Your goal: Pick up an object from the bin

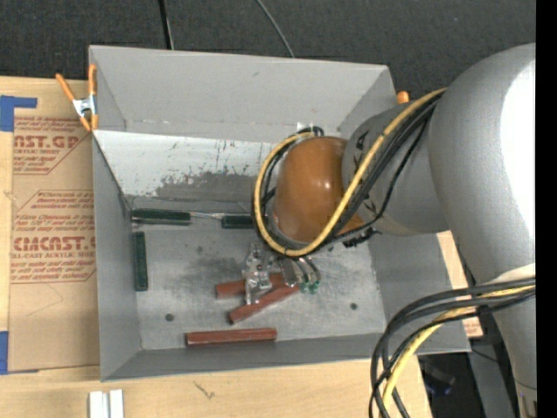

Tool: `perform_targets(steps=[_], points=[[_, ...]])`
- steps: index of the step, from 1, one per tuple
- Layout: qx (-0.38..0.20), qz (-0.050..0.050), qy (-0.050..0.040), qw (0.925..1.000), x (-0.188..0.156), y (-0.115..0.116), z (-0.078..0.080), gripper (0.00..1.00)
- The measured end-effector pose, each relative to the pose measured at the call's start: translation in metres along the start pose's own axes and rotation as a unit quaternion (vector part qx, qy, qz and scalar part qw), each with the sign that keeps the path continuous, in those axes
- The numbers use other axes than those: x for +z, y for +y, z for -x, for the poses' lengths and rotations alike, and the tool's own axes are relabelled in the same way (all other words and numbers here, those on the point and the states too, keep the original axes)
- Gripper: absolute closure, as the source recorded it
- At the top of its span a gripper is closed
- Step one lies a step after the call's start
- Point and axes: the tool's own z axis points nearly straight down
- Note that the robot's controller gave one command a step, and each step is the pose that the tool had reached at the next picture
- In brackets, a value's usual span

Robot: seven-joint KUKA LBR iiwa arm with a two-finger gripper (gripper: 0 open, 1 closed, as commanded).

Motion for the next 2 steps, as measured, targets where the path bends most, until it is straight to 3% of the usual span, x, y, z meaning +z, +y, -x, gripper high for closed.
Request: perform_targets(steps=[1,2], points=[[0.000,0.000,0.0000,1.0000,0.000,0.000,0.000,1.00],[0.014,-0.001,0.0048,0.9999,-0.151,-0.004,0.010,1.00]])
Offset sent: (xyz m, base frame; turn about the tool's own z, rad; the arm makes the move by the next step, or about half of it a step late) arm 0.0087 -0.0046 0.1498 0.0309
